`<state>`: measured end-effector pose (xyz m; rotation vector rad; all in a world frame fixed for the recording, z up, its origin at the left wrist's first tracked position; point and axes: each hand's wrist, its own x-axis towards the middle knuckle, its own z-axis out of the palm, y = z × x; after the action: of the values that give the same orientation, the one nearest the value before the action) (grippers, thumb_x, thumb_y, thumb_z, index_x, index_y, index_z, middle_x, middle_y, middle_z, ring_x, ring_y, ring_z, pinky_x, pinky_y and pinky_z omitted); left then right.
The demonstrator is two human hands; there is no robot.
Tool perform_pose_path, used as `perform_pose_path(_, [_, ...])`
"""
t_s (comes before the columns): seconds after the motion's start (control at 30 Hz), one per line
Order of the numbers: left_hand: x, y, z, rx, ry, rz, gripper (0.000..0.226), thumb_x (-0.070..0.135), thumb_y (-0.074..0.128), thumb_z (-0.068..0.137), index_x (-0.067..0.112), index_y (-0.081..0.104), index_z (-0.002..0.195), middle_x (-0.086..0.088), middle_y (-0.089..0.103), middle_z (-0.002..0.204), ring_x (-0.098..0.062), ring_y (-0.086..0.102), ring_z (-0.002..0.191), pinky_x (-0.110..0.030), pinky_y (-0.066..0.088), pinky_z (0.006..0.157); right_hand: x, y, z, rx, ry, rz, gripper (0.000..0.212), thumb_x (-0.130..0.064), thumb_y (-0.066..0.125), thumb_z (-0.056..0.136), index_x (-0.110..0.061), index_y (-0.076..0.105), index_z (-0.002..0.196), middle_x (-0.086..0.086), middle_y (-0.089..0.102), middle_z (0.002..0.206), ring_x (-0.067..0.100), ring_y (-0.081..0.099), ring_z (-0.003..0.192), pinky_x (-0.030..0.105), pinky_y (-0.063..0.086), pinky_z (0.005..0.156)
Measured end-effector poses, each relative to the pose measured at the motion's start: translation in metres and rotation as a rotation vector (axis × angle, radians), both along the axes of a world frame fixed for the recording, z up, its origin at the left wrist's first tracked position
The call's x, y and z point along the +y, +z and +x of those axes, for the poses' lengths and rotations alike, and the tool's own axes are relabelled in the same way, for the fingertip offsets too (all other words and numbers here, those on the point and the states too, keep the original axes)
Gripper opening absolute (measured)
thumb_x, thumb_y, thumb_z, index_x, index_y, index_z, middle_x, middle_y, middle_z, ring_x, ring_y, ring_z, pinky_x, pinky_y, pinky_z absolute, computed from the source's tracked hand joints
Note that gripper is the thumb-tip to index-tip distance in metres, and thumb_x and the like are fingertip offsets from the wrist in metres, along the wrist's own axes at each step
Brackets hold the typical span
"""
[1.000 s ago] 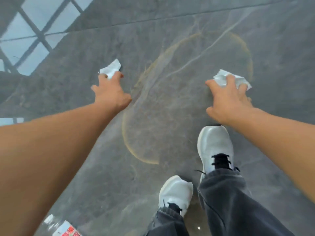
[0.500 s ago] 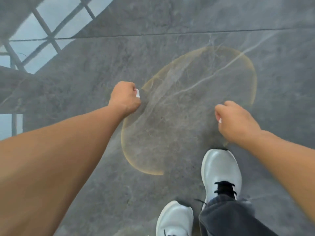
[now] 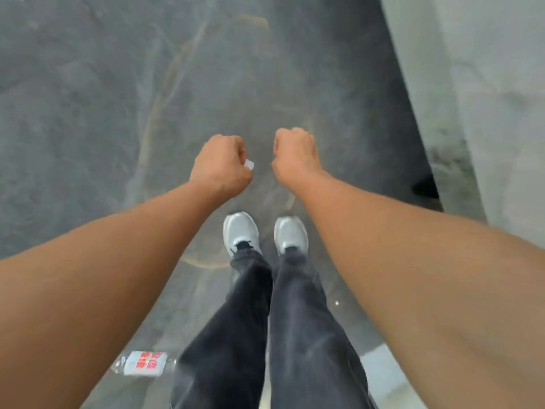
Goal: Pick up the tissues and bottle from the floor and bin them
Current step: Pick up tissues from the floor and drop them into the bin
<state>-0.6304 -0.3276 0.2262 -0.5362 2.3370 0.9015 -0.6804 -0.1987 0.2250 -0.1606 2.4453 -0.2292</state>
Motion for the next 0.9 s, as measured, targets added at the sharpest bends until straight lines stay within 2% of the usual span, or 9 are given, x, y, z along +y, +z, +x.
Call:
perform_pose_path(0.17, [0.083,0.026,0.049,-0.013,-0.233,0.03,0.006,0.016,0.06,0.078,0.017,0.054,0.075,-0.007,0.051,0.09,-0.027,0.045,0.078,-0.032,0.036,0.069,0.09,0.031,0.079,-0.012,-0.198,0.057,0.027,-0.001,0.048,0.084,-0.007,0.061,0.107,0.02,0.057,0.115,0.04,0.057,0.107,0.04,0.048,0.086])
perform_pose_path(0.3, [0.133,0.025,0.102,-0.013,-0.377,0.008,0.005,0.013,0.06,0.077,0.017,0.057,0.078,-0.011,0.054,0.098,-0.033,0.052,0.089,-0.032,0.039,0.073,0.148,0.037,0.158,-0.015,-0.349,0.05,0.025,0.001,0.049,0.081,-0.006,0.06,0.102,0.019,0.055,0.111,0.04,0.058,0.101,0.039,0.047,0.079])
perform_pose_path(0.47, [0.19,0.034,0.19,0.069,-0.543,-0.076,0.004,0.015,0.065,0.076,0.014,0.062,0.079,-0.016,0.062,0.097,-0.037,0.057,0.094,-0.032,0.039,0.072,0.209,0.049,0.284,-0.006,-0.525,-0.013,0.026,0.0,0.049,0.084,-0.008,0.059,0.106,0.018,0.052,0.115,0.039,0.057,0.105,0.04,0.048,0.083])
perform_pose_path(0.57, [0.238,0.047,0.26,0.088,-0.651,-0.131,0.009,0.011,0.062,0.074,0.01,0.066,0.083,-0.021,0.066,0.099,-0.039,0.059,0.097,-0.037,0.046,0.08,0.249,0.074,0.375,0.032,-0.722,-0.07,0.025,0.0,0.049,0.082,-0.008,0.059,0.103,0.018,0.053,0.114,0.038,0.056,0.105,0.04,0.047,0.082])
perform_pose_path(0.63, [0.286,0.059,0.316,0.064,-0.746,-0.102,0.008,0.014,0.064,0.076,0.011,0.066,0.082,-0.021,0.067,0.1,-0.039,0.061,0.097,-0.037,0.048,0.081,0.282,0.09,0.44,0.041,-0.822,-0.088,0.025,0.001,0.051,0.081,-0.007,0.06,0.102,0.018,0.055,0.113,0.038,0.056,0.105,0.04,0.047,0.083])
perform_pose_path(0.8, [0.426,0.079,0.446,0.025,-1.009,0.072,0.009,0.011,0.058,0.072,0.016,0.061,0.079,-0.015,0.063,0.099,-0.035,0.06,0.095,-0.03,0.043,0.074,0.386,0.11,0.579,0.133,-1.083,-0.029,0.023,-0.002,0.054,0.083,-0.005,0.061,0.104,0.02,0.059,0.112,0.038,0.057,0.106,0.039,0.046,0.089])
perform_pose_path(0.9, [0.507,0.078,0.499,0.07,-1.07,0.106,0.018,0.011,0.055,0.071,0.015,0.063,0.086,-0.016,0.063,0.104,-0.037,0.06,0.1,-0.036,0.049,0.081,0.453,0.104,0.638,0.223,-1.234,0.044,0.023,-0.002,0.054,0.081,-0.005,0.062,0.103,0.02,0.058,0.111,0.038,0.057,0.105,0.041,0.048,0.089])
